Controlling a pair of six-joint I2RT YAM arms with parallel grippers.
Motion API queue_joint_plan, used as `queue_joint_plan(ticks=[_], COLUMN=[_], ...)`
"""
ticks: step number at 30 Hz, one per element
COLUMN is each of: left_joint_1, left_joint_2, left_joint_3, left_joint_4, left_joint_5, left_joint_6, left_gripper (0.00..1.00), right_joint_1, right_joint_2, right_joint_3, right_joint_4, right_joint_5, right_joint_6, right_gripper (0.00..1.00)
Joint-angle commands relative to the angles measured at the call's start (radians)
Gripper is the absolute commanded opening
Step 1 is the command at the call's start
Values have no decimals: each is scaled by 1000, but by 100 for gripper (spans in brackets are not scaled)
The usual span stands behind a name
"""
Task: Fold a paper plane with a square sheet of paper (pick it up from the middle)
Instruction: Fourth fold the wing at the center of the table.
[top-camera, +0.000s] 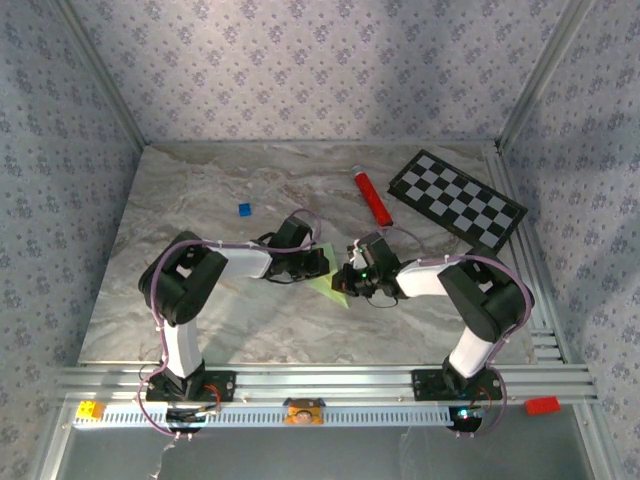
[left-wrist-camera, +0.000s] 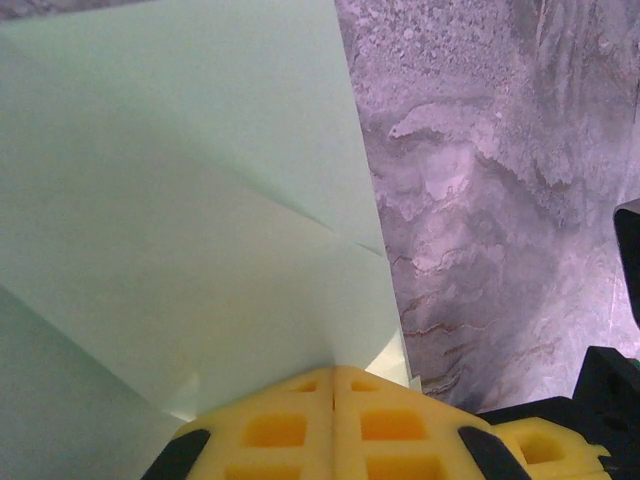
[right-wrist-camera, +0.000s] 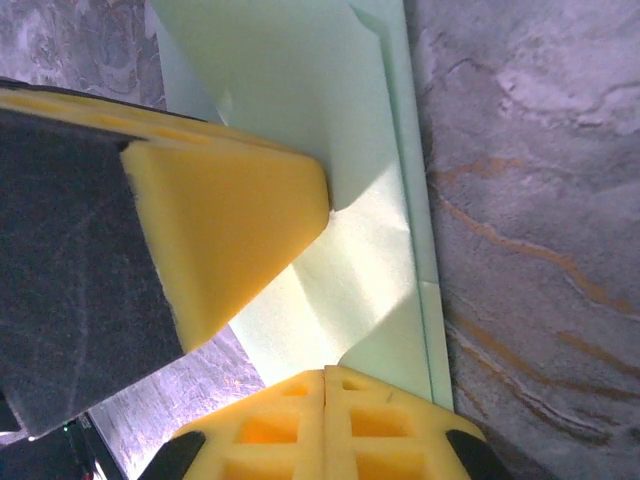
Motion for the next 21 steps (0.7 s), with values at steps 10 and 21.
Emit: queue_joint_plan(ticks=[10, 21], left_joint_1=[85, 144], left_joint_2=[60, 97], left_joint_3=[37, 82], left_joint_4=[-10, -55], left_joint_5=[-18, -20], left_joint_6=[41, 104], left_gripper=[6, 7], right_joint_1=[-14, -20], right_joint_2=[30, 31], right_joint_3=[-52, -60], right_joint_4=[-159, -162], right_joint_5=[11, 1], right_joint_6=[-21, -31], right_gripper=[0, 0])
